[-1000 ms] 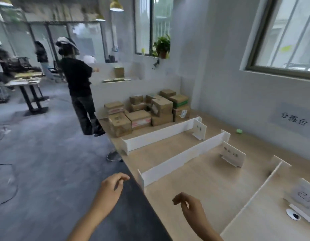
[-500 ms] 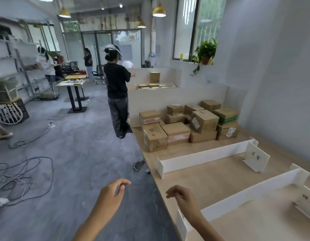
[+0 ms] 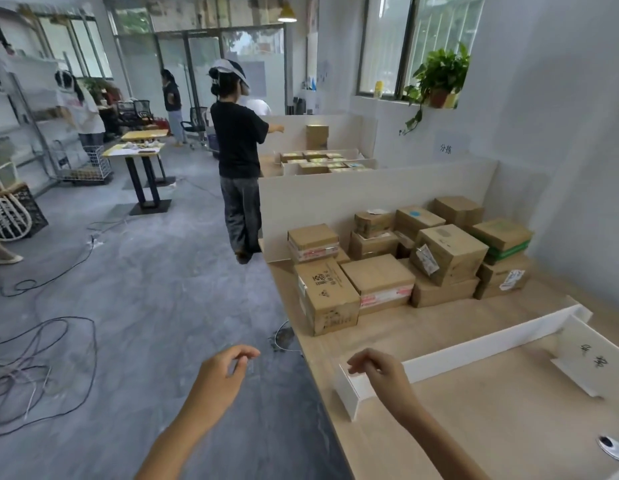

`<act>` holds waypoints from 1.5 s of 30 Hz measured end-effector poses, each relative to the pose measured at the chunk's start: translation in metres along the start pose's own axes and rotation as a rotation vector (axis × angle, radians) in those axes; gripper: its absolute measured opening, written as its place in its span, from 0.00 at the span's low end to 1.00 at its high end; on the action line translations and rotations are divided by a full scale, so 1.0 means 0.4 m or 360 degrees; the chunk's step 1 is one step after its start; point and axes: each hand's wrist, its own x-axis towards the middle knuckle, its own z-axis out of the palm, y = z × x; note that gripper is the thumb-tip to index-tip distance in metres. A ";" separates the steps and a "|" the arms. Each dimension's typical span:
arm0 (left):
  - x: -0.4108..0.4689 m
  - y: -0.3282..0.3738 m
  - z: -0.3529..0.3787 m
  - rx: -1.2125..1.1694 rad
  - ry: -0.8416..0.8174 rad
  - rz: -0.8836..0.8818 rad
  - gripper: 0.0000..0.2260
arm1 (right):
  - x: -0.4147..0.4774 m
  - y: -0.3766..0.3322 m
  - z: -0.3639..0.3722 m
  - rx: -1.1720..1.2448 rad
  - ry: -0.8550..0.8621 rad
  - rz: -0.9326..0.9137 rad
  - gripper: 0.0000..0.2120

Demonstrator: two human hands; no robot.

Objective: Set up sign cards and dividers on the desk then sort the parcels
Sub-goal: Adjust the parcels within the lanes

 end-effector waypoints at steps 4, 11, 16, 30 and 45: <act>0.176 -0.061 0.005 -0.0045 -0.0108 0.0003 0.17 | 0.164 0.005 0.048 -0.0017 0.0047 0.0064 0.14; 0.477 -0.155 0.033 -0.0060 -0.0418 -0.0028 0.16 | 0.446 -0.009 0.103 -0.0030 0.0109 0.0171 0.14; 0.687 -0.191 0.097 -0.0099 -0.0679 -0.0084 0.17 | 0.620 -0.001 0.134 -0.0106 0.0282 0.0332 0.15; 1.085 -0.283 0.390 -0.0228 -0.1206 -0.1011 0.05 | 0.980 0.202 0.156 -0.0681 0.0072 0.0787 0.13; 1.182 -0.310 0.320 -0.0435 -0.1320 -0.1017 0.13 | 0.928 0.140 0.214 -0.0338 0.0398 0.1056 0.12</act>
